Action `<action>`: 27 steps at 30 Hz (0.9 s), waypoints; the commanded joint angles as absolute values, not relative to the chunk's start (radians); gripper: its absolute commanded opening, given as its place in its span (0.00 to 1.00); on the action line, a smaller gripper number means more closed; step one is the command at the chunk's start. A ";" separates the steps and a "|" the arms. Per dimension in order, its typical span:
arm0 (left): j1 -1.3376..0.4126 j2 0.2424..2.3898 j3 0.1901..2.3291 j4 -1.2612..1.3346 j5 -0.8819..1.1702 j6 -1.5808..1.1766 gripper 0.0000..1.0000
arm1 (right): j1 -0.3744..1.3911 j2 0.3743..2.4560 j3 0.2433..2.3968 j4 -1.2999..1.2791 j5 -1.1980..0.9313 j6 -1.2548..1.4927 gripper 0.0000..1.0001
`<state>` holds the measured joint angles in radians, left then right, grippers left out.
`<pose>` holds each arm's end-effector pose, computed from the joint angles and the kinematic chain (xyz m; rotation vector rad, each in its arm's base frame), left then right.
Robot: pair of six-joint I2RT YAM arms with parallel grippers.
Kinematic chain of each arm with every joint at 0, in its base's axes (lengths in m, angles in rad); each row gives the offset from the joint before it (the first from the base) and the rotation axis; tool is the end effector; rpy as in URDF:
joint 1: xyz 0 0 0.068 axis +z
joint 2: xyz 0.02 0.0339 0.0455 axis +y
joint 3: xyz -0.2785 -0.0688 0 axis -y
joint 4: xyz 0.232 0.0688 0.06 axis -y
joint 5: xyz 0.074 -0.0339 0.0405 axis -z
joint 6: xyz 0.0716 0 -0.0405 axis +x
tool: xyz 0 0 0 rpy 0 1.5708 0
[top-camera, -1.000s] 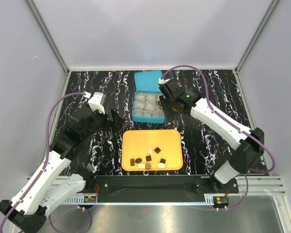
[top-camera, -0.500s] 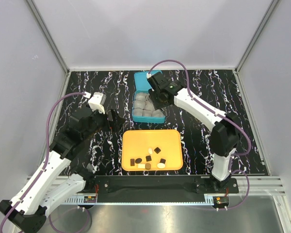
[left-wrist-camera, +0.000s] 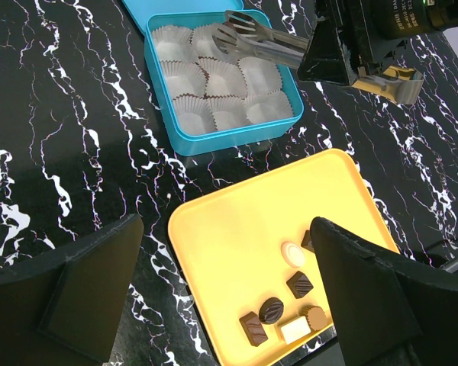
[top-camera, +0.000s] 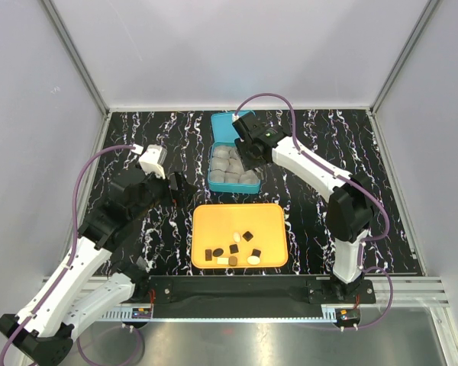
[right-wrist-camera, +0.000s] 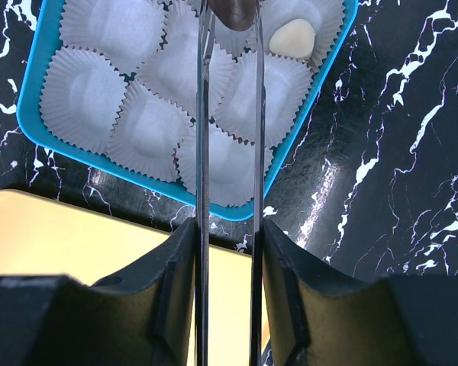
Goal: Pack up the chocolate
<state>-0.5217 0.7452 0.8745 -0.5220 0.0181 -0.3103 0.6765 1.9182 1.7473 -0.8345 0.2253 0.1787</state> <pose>0.1486 -0.0869 0.3361 0.2237 1.9938 -0.5583 0.3458 0.2572 0.2736 -0.5441 2.4791 0.0444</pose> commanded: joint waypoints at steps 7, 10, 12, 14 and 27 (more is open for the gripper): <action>-0.518 0.732 0.874 -0.479 0.006 -0.293 0.99 | 0.670 1.921 1.792 -0.795 0.252 0.164 0.46; -0.518 0.730 0.874 -0.479 0.006 -0.293 0.99 | 0.667 1.922 1.796 -0.796 0.249 0.166 0.48; -0.518 0.729 0.874 -0.479 0.006 -0.293 0.99 | 0.669 1.922 1.796 -0.795 0.250 0.166 0.49; -0.518 0.730 0.874 -0.477 0.005 -0.293 0.99 | 0.669 1.921 1.801 -0.801 0.253 0.164 0.49; -0.518 0.724 0.871 -0.479 0.005 -0.290 0.99 | 0.670 1.688 1.728 -0.934 0.143 0.175 0.48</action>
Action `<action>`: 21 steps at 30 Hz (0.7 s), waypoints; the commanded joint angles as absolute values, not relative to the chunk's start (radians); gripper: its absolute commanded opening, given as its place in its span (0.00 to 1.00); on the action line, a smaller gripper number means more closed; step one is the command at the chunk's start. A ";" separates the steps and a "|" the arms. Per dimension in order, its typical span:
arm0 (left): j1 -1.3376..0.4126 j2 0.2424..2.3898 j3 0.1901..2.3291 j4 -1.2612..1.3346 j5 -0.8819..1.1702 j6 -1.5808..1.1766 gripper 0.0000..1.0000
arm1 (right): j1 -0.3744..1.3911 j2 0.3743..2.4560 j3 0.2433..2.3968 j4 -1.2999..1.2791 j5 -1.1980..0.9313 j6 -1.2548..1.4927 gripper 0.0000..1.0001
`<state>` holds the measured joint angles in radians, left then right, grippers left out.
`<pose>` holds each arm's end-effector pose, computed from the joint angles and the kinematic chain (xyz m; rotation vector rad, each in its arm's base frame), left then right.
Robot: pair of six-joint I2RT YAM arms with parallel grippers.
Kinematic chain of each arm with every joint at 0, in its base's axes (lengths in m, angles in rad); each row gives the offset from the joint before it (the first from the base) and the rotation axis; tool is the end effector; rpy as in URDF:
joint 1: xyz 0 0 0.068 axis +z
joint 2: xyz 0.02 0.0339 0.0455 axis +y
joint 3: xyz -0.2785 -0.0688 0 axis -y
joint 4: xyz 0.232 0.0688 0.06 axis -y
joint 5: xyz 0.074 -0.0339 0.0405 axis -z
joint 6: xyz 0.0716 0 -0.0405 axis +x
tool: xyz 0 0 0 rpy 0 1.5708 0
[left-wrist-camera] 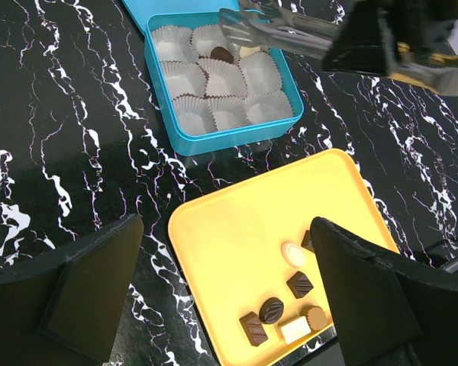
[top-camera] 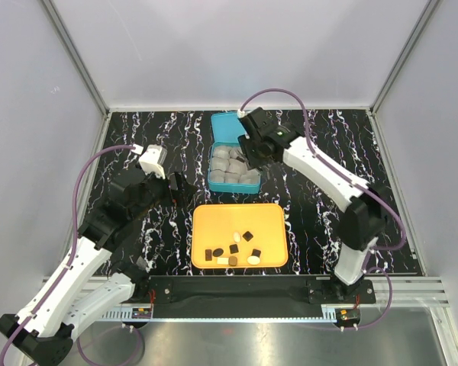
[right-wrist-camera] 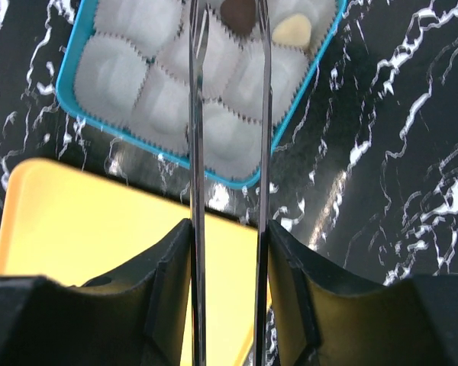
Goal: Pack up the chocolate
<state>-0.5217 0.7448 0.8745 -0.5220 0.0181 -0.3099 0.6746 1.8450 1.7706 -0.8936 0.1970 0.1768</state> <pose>0.1485 -0.0869 0.3361 0.2241 1.9933 -0.5582 0.3313 0.2470 0.3054 -0.5442 2.4543 0.0964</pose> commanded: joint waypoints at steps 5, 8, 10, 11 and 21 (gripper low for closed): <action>-0.518 0.726 0.873 -0.476 0.003 -0.290 0.99 | 0.709 1.517 1.550 -0.949 0.065 0.195 0.47; -0.518 0.732 0.873 -0.476 0.003 -0.291 0.99 | 0.744 1.422 1.438 -0.968 0.058 0.218 0.48; -0.518 0.733 0.874 -0.472 0.003 -0.291 0.99 | 0.790 1.373 1.372 -0.977 0.043 0.241 0.48; -0.518 0.735 0.874 -0.474 0.003 -0.291 0.99 | 0.807 1.361 1.353 -0.986 0.043 0.251 0.48; -0.517 0.741 0.873 -0.477 0.003 -0.293 0.99 | 0.979 1.247 1.181 -1.003 0.051 0.399 0.50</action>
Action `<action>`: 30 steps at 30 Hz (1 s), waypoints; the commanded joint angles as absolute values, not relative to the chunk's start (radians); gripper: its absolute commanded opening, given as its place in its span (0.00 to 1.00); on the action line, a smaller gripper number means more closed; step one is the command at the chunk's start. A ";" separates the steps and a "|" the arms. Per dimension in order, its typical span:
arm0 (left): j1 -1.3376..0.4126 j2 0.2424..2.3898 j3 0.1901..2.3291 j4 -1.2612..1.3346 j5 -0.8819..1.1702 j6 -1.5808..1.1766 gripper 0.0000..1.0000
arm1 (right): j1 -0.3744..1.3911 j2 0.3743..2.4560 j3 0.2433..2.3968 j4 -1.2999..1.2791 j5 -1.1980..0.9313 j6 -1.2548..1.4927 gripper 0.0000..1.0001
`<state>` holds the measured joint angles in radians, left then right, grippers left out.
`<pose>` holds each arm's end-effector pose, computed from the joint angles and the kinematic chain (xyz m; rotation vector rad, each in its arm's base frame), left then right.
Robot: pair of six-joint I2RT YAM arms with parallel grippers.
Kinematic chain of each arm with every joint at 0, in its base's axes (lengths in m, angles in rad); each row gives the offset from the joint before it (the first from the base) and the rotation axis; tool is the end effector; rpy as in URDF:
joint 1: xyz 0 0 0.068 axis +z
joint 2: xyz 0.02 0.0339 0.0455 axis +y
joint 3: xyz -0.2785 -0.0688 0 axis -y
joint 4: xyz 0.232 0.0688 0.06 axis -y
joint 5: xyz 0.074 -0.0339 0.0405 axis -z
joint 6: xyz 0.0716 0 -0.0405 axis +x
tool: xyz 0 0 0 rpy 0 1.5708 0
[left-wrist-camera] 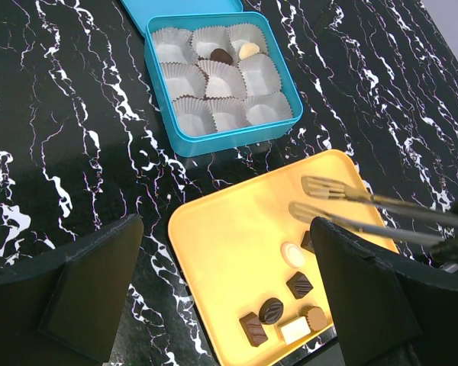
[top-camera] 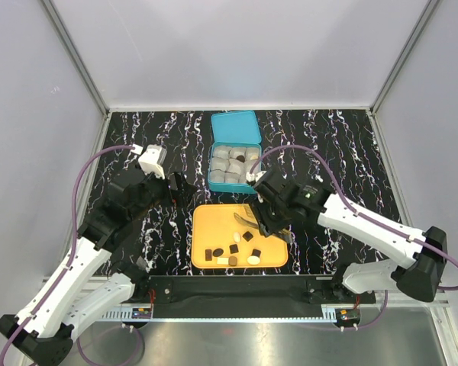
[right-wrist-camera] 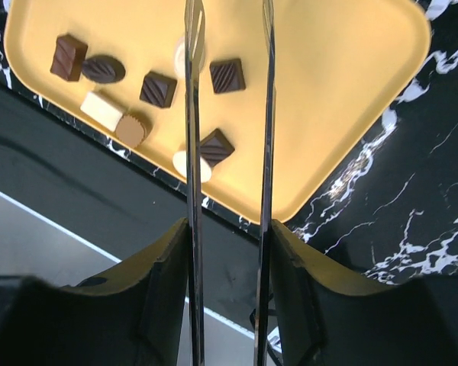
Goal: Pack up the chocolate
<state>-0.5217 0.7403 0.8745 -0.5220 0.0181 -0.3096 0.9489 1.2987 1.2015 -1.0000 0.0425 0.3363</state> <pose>0.1477 -0.0864 0.3368 0.2239 1.9888 -0.5594 0.1471 0.2000 0.2894 -0.8058 2.5943 0.3466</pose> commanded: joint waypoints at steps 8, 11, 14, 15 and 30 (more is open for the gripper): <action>-0.518 0.744 0.874 -0.476 0.003 -0.293 0.99 | 1.055 1.186 1.126 -1.028 0.058 0.459 0.52; -0.518 0.739 0.873 -0.476 0.003 -0.295 0.99 | 1.080 1.184 1.105 -1.040 0.080 0.469 0.52; -0.518 0.739 0.871 -0.476 0.003 -0.295 0.99 | 1.103 1.192 1.094 -1.045 0.097 0.476 0.52; -0.518 0.741 0.873 -0.477 0.003 -0.295 0.99 | 1.111 1.195 1.091 -1.046 0.103 0.477 0.52; -0.518 0.741 0.871 -0.476 0.003 -0.296 0.99 | 1.129 1.216 1.049 -1.022 0.135 0.465 0.52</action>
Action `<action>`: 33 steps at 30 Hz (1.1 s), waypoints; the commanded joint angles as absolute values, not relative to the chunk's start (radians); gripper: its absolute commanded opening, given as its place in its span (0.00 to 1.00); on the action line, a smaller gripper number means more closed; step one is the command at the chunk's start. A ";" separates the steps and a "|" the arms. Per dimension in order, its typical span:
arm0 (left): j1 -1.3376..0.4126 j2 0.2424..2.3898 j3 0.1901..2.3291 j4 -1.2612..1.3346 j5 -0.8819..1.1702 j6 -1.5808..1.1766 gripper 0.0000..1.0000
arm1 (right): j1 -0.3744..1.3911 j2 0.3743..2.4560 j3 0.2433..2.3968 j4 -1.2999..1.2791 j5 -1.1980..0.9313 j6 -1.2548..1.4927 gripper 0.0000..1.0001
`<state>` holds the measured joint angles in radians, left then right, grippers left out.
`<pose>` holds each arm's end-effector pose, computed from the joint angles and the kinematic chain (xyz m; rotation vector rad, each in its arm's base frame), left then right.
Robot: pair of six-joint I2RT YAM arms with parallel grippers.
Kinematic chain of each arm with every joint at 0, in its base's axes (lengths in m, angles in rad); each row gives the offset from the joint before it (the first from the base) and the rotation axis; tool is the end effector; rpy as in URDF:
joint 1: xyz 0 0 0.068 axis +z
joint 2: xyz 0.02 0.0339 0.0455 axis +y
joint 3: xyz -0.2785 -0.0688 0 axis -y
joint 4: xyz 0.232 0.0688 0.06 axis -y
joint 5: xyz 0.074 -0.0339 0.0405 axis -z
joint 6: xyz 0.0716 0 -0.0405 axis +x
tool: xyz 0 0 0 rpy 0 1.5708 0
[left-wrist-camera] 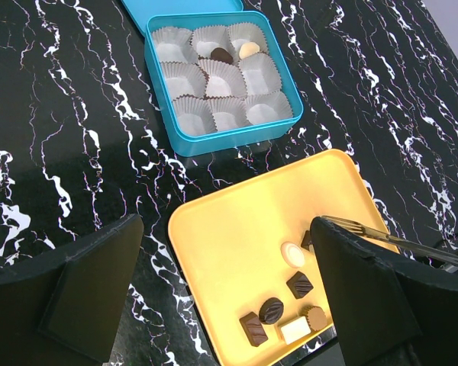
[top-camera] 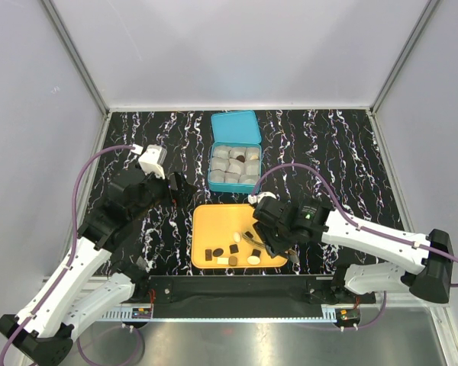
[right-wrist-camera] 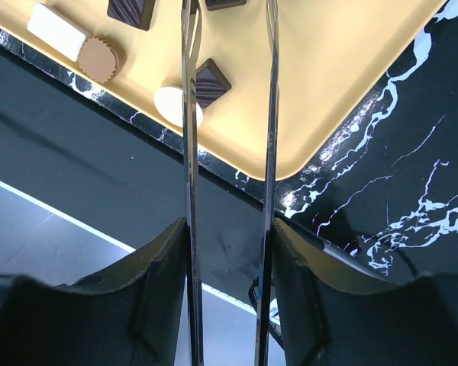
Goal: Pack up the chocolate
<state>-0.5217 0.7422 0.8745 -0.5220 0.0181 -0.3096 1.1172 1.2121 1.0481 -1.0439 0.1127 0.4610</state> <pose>0.1480 -0.0866 0.3365 0.2241 1.9906 -0.5588 0.1003 0.1874 0.2599 -0.8736 2.6562 0.2530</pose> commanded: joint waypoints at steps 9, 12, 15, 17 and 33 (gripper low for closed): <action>-0.518 0.742 0.873 -0.476 0.003 -0.295 0.99 | 1.129 1.256 1.043 -0.976 0.124 0.445 0.52; -0.518 0.741 0.873 -0.477 0.003 -0.293 0.99 | 1.129 1.267 1.046 -0.971 0.123 0.443 0.51; -0.518 0.741 0.873 -0.477 0.003 -0.293 0.99 | 1.131 1.267 1.048 -0.973 0.123 0.443 0.49; -0.518 0.742 0.871 -0.477 0.003 -0.293 0.99 | 1.129 1.267 1.052 -0.979 0.121 0.443 0.48; -0.518 0.739 0.873 -0.479 0.003 -0.293 0.99 | 1.129 1.279 1.170 -1.066 0.140 0.457 0.42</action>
